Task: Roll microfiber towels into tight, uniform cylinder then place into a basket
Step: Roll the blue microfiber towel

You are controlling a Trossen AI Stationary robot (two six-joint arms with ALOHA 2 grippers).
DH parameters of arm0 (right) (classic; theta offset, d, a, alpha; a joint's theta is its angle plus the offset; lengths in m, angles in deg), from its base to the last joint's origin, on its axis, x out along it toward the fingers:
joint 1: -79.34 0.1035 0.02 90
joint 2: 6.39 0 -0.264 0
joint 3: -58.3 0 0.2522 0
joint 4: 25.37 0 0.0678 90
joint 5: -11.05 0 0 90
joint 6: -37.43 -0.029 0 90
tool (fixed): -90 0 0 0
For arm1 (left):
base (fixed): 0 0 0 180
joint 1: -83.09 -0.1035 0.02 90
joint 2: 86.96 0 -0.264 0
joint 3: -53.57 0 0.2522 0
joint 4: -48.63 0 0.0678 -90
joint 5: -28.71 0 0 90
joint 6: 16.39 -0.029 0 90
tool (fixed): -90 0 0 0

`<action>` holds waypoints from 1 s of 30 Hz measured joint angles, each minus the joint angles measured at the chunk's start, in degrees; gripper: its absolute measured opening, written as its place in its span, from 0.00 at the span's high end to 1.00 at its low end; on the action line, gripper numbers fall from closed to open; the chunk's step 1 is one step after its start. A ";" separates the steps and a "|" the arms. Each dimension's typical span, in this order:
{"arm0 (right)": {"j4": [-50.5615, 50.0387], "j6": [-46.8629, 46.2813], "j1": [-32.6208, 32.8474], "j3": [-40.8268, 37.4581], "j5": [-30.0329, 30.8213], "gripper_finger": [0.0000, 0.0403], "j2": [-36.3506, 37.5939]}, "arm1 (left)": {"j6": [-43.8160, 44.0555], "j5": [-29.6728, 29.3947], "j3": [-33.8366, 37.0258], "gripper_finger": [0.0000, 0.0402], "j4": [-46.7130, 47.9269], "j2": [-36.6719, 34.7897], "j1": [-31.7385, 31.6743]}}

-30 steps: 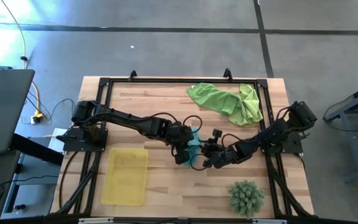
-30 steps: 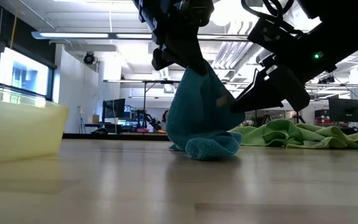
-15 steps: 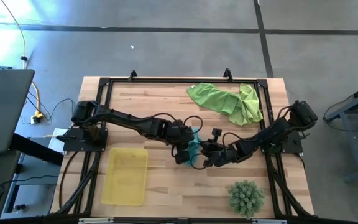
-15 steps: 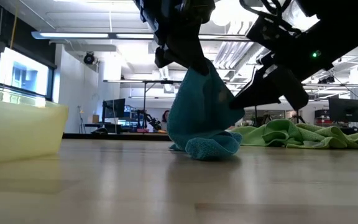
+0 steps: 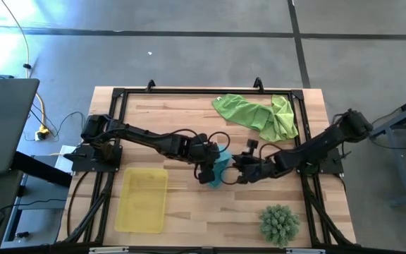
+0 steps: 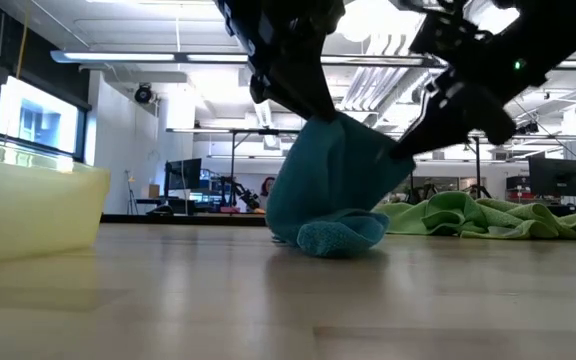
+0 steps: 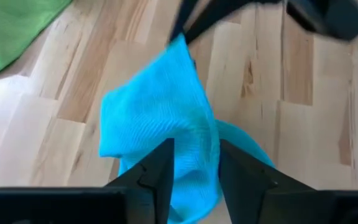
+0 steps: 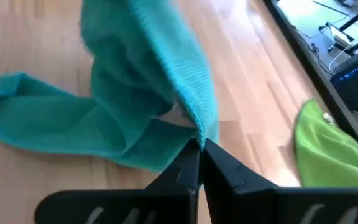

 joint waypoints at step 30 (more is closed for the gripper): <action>-12.79 38.98 1.99 0.02 -18.16 1.00 24.68 | -11.19 -4.23 -2.29 0.73 -7.79 3.66 3.75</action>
